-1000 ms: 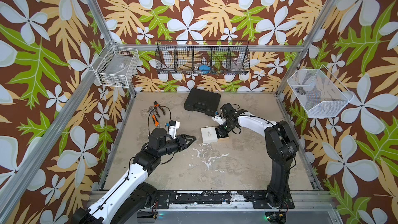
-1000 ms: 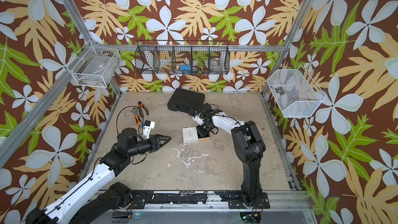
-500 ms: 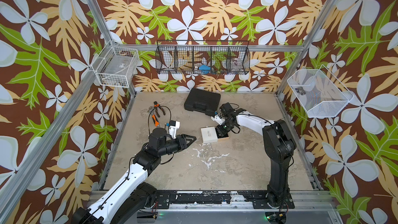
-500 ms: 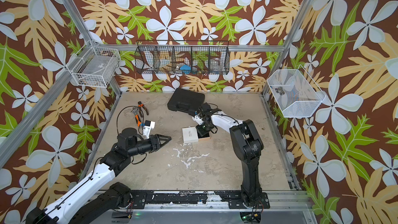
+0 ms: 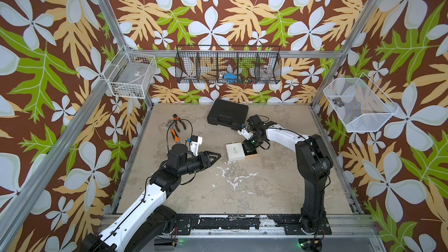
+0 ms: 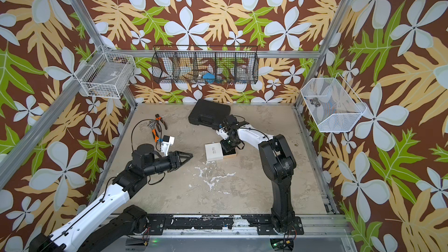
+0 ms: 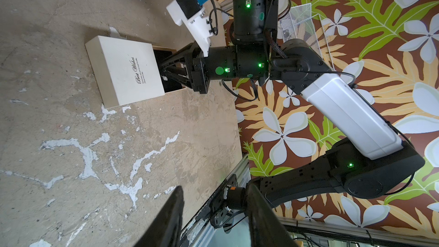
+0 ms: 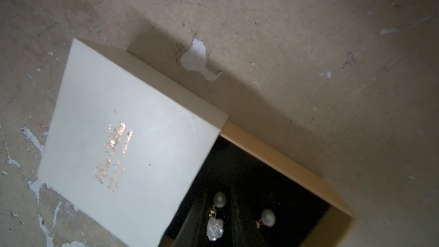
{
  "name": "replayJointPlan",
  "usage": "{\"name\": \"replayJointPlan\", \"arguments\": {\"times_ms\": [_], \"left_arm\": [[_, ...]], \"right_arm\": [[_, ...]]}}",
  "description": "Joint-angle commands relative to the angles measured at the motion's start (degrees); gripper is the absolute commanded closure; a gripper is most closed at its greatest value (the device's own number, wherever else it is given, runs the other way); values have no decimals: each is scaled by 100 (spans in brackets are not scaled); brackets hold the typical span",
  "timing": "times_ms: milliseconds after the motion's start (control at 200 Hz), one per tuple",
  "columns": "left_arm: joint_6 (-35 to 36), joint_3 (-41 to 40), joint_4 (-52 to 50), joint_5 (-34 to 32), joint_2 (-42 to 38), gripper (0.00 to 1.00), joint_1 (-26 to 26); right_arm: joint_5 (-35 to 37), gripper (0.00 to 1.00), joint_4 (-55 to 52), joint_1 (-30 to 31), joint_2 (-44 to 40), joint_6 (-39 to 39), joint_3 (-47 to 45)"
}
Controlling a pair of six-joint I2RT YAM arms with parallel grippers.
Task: Place the earrings into the drawer-style jewelry box
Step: Insert the earring into the inner lining, then close the drawer of the jewelry box.
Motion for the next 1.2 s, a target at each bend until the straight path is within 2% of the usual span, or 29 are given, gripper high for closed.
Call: {"name": "replayJointPlan", "arguments": {"times_ms": [0,280,405,576,766,921,1196], "left_arm": [[59,39,115,14,3,54,-1],[93,54,91,-21,27,54,-1],[157,-2,161,-123,135,54,4],[424,-66,418,-423,436,54,-1],[745,-39,854,-741,1091,53,-10],[787,-54,1437,-1055,1661,41,-19],[861,229,2178,-1219,3057,23,-19]], "right_arm": [[11,74,-16,-1,-106,11,57],[156,74,27,-2,-371,18,11],[147,74,454,-74,-792,160,-352],[-311,73,1751,-428,-1811,712,-1436],[-1157,66,3899,-1195,-3119,2138,-3282],[-1123,63,4857,-1494,-3554,2883,-4218],[-1556,65,5668,-1518,-3037,3404,-4659]]}}
